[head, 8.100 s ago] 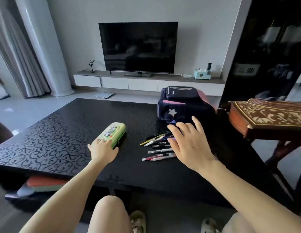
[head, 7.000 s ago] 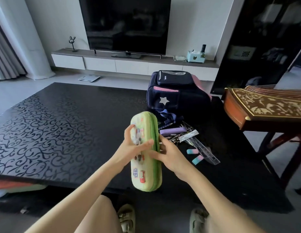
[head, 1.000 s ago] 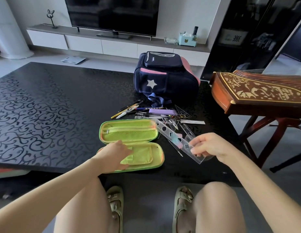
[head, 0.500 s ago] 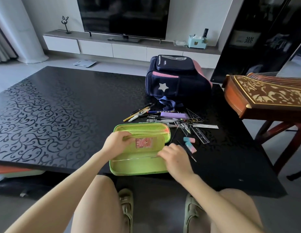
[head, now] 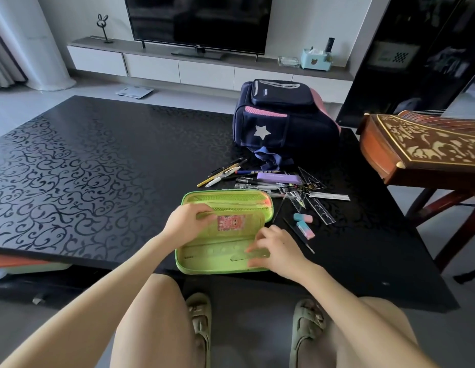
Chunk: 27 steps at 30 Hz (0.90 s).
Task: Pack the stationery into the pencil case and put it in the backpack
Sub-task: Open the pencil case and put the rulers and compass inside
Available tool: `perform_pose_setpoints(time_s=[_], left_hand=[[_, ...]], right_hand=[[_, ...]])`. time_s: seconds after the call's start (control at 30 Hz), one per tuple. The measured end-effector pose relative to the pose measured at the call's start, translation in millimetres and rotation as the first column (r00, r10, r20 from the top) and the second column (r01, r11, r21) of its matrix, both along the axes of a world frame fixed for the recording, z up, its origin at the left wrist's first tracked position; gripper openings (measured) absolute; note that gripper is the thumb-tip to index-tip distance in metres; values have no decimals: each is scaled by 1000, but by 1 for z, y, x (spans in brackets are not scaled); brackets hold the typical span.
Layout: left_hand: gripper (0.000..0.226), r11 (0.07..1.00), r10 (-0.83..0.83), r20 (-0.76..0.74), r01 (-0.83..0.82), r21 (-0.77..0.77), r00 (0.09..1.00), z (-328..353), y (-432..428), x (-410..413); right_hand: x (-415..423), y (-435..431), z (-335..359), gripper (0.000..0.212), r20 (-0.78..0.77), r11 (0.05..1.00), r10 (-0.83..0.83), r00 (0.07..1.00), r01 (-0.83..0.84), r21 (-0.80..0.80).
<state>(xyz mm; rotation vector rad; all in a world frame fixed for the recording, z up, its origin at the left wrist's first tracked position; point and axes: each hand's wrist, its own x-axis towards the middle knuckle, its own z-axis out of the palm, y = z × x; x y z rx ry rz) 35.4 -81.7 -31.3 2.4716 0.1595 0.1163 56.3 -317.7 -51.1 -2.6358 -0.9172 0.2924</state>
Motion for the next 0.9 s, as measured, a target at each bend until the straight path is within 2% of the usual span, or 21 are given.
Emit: perform_pose_setpoints(time_s=[0.07, 0.13, 0.2, 0.23, 0.27, 0.3, 0.33, 0.37, 0.4, 0.47, 0.53, 0.57, 0.7, 0.83, 0.9], left_hand=[[25, 999, 33, 4, -33, 16, 999, 0, -2, 3], [26, 997, 63, 23, -64, 48, 998, -1, -4, 6], [26, 992, 82, 66, -88, 91, 994, -5, -5, 8], [26, 989, 90, 85, -100, 113, 992, -7, -5, 11], [26, 985, 100, 96, -113, 134, 990, -10, -4, 12], [27, 980, 109, 107, -125, 156, 988, -12, -3, 13], [29, 974, 110, 123, -132, 185, 986, -14, -3, 14], [30, 967, 103, 140, -132, 219, 985, -16, -3, 16], [32, 958, 94, 159, -133, 253, 983, -18, -3, 17], [35, 942, 80, 190, -136, 306, 978, -19, -3, 19], [35, 937, 59, 215, -129, 326, 975, -18, -3, 20], [34, 937, 40, 226, -115, 329, 973, -18, -4, 20], [28, 914, -101, 196, 13, 405, 975, -25, -10, 18], [22, 933, -99, 154, 38, 358, 983, -28, -13, 15], [22, 940, -102, 142, 49, 338, 985, -26, -12, 14]], right_hand=[[-4, 1, -1, 55, -66, 998, 6, 998, -10, -63], [-8, 2, 0, 80, -82, 987, 58, 995, -70, -148], [-8, 0, 4, 85, -60, 993, 67, 996, -72, -94], [-5, -6, 4, 78, -1, 1000, 12, 1000, -12, 7], [-1, -13, 3, 64, 91, 985, -106, 990, 92, 149], [7, -23, 1, 48, 183, 932, -277, 943, 218, 289], [17, -35, -1, 34, 236, 854, -466, 853, 363, 373], [29, -49, -2, 26, 242, 760, -630, 738, 523, 385], [41, -60, -3, 24, 230, 672, -739, 634, 667, 321], [63, -78, -5, 34, 189, 542, -833, 521, 837, 80], [80, -87, -8, 44, 152, 487, -856, 494, 869, -85], [87, -89, -10, 45, 141, 483, -857, 495, 868, -112], [107, -89, -15, 41, 39, 466, -882, 469, 882, -69], [105, -98, -7, 24, -183, 422, -893, 412, 906, -19], [93, -105, 5, 21, -295, 433, -860, 416, 901, 9]])
